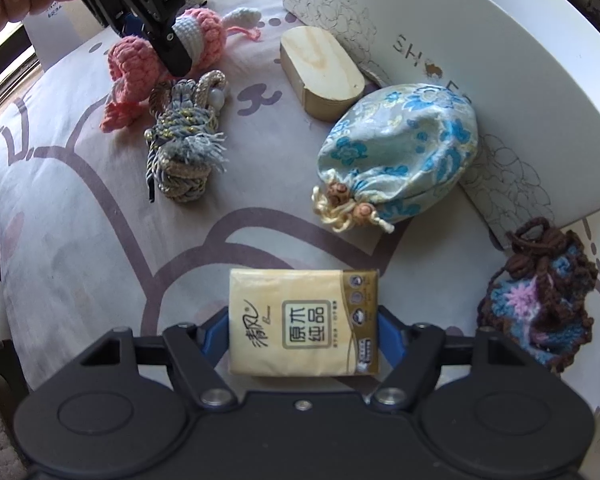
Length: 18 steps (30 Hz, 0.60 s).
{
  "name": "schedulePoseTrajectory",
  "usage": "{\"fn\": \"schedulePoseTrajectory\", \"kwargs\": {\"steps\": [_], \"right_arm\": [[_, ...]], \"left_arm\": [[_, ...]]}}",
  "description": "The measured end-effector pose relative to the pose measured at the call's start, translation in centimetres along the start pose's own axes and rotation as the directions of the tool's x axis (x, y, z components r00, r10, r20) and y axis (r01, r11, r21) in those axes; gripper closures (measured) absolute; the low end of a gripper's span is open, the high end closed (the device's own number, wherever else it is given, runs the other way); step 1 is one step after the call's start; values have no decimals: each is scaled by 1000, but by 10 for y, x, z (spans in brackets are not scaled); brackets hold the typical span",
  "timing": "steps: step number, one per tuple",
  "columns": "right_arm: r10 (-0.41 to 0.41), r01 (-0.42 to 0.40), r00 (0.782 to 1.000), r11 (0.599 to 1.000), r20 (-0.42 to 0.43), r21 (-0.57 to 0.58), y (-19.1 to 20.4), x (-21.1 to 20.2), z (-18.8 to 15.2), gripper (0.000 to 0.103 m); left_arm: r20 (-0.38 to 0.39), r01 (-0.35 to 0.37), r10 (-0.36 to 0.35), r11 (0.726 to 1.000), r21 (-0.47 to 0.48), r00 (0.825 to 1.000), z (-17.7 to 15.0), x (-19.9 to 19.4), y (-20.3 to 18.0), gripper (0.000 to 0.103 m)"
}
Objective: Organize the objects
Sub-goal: 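Carry the bunny and tissue pack over the white shoe box with both tools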
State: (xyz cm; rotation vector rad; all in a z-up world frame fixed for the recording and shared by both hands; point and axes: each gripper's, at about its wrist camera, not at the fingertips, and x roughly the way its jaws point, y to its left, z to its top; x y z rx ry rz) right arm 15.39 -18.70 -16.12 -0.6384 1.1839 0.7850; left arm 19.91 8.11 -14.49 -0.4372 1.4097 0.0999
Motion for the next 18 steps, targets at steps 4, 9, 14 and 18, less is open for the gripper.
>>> {"fn": "schedulePoseTrajectory", "kwargs": {"steps": [4,9,14,18], "right_arm": [[-3,2,1000,997,21,78,-7,-13,3,29],[-38,20,995,980,87,197,-15,-42,8,29],[-110,59,982,950,153,307,-13,-76,17,29],[-178,91,965,917,194,388,-10,-100,26,29]], "left_arm": [[47,9,-9,1000,3,999,0,-16,3,71],[139,21,-22,1000,8,990,-3,-44,6,71],[267,-34,8,995,95,964,-12,-73,-8,71],[350,-75,13,984,162,937,-22,-95,-18,71]]}}
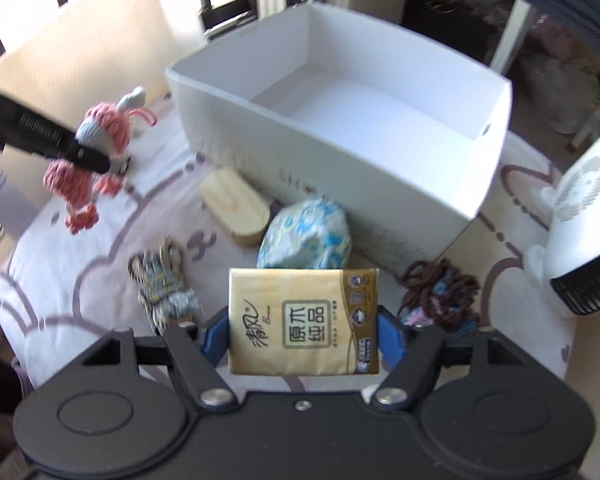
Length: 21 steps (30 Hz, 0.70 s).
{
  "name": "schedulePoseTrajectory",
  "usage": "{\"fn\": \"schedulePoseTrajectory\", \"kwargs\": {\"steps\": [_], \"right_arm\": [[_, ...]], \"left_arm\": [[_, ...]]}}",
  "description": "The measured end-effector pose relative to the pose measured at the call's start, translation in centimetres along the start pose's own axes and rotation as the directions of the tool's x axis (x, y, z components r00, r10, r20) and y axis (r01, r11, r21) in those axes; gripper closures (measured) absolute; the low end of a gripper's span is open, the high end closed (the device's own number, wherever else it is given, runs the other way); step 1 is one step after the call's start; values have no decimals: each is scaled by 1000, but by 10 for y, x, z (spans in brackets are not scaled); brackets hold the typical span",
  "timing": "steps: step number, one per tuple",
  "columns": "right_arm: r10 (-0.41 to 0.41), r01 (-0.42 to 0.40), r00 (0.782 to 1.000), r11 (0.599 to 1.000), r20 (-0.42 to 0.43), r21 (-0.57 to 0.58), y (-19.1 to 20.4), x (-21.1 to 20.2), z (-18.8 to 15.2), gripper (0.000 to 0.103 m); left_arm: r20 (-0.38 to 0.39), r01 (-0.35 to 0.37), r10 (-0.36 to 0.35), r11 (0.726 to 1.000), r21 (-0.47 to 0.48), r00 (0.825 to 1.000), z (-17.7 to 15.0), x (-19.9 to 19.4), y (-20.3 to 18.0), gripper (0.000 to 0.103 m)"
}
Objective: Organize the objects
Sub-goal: 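Carry the bunny and tissue pack over the white shoe box with both tools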
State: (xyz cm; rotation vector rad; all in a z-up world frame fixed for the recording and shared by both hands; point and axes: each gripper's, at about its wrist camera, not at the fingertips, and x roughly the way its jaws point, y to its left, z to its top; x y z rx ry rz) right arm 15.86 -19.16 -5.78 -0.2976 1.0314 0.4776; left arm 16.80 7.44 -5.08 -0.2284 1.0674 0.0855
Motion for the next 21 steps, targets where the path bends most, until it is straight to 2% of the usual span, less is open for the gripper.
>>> {"fn": "schedulePoseTrajectory", "kwargs": {"steps": [8,17,21], "right_arm": [[-33,21,998,981,60,192,10,-28,2,29],[-96,53,986,956,135,288,23,-61,-7,29],[-114,60,982,944,150,324,21,-72,-9,29]], "left_arm": [[156,-24,2,990,141,988,-11,-47,-27,71],[300,-41,-36,968,246,953,-26,-88,-63,71],[325,-42,-49,963,267,944,-29,-96,-75,71]]}}
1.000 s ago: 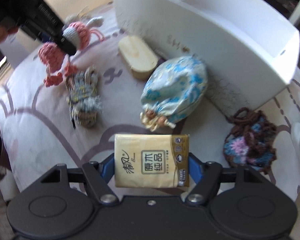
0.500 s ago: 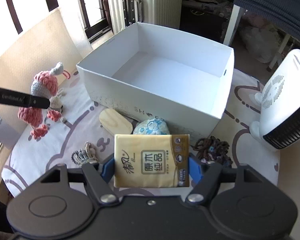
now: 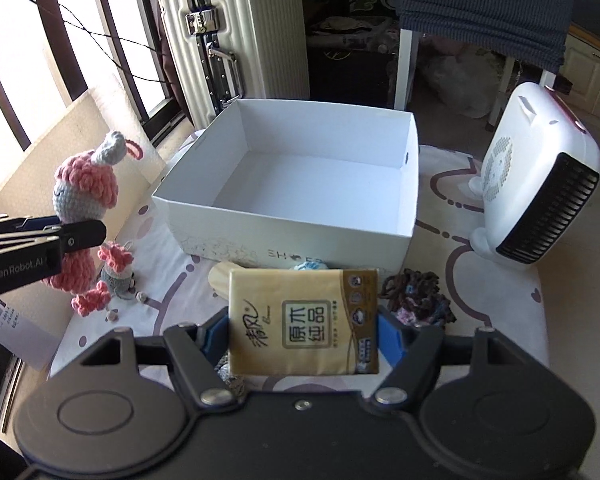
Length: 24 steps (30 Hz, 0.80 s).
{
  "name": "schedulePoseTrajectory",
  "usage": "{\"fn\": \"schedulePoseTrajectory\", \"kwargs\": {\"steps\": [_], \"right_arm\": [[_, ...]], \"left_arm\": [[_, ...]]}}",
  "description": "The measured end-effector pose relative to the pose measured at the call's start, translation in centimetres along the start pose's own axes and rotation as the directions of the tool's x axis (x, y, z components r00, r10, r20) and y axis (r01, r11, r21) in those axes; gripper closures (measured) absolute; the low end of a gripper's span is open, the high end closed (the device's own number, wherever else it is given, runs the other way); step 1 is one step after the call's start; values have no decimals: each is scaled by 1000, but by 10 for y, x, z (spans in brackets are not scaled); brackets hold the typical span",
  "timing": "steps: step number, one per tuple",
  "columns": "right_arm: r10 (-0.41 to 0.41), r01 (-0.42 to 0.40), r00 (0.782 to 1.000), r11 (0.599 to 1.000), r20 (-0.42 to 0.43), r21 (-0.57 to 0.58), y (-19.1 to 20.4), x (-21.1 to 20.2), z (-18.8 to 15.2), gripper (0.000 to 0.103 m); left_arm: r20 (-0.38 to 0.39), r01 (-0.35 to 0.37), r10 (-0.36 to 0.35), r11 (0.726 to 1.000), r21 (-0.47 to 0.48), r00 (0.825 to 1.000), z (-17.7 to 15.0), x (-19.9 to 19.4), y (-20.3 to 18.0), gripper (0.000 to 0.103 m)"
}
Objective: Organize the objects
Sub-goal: 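Carry the bunny and tissue pack over the white shoe box with both tools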
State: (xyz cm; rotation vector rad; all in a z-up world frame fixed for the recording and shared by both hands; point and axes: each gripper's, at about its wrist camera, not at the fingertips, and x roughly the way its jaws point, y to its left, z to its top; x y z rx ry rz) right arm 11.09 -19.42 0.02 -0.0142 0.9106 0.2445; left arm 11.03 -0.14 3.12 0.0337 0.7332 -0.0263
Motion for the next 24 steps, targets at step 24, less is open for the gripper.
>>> {"fn": "schedulePoseTrajectory", "kwargs": {"steps": [24], "right_arm": [[-27,19,989,998,146,56,-12,-24,64,29]], "left_arm": [[57,29,-32,998,62,998,72,17,-24,71]]}}
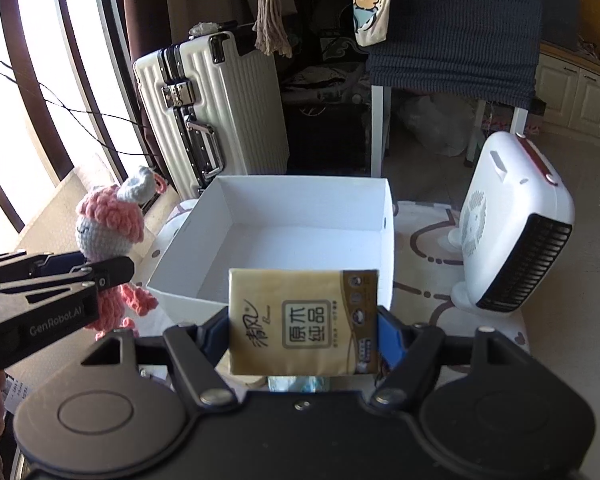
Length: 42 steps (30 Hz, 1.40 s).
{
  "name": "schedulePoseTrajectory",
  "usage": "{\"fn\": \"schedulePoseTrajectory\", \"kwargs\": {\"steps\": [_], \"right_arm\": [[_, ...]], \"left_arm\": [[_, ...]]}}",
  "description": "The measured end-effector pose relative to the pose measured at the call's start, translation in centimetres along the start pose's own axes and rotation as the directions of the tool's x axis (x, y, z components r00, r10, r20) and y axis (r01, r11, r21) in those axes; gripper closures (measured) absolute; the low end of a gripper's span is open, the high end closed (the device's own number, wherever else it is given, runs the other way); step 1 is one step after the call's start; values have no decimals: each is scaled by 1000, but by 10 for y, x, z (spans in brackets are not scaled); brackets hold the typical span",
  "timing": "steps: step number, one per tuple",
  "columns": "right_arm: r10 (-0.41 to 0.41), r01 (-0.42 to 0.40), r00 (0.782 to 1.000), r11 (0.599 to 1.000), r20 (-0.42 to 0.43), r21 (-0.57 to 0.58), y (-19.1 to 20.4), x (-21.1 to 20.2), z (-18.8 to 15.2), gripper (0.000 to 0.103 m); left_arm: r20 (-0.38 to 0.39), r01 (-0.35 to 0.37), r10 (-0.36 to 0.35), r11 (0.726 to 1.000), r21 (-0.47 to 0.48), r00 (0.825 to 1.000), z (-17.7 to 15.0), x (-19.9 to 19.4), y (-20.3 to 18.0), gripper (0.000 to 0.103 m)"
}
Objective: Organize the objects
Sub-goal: 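Carry the bunny and tissue pack over the white shoe box with both tools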
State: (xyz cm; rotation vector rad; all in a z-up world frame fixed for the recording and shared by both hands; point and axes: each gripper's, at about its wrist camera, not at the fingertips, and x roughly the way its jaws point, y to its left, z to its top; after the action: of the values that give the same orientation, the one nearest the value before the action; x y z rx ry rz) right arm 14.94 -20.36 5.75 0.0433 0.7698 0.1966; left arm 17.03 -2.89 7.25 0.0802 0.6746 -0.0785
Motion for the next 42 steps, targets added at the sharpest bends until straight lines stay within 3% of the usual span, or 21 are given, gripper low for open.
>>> {"fn": "schedulePoseTrajectory", "kwargs": {"steps": [10,13,18,26,34,42], "right_arm": [[2,-4,998,1000,61,19,-11,32,69,29],[4,-6,998,999,60,34,-16,50,79,29],[-26,26,1000,999,-1,23,-21,93,90,29],[-19,28,989,998,-144,62,-25,166,94,29],[-20,57,946,993,-322,106,-24,225,74,29],[-55,88,911,994,-408,62,-25,246,57,29]], "left_arm": [[-32,-1,1,1000,-5,999,54,60,6,71],[-75,10,-11,1000,-14,997,61,86,11,71],[-173,29,-31,999,-12,984,62,131,19,71],[-296,-14,11,1000,-7,955,50,187,30,71],[-409,0,5,1000,10,912,30,224,33,71],[-463,2,21,999,49,886,18,244,27,71]]}}
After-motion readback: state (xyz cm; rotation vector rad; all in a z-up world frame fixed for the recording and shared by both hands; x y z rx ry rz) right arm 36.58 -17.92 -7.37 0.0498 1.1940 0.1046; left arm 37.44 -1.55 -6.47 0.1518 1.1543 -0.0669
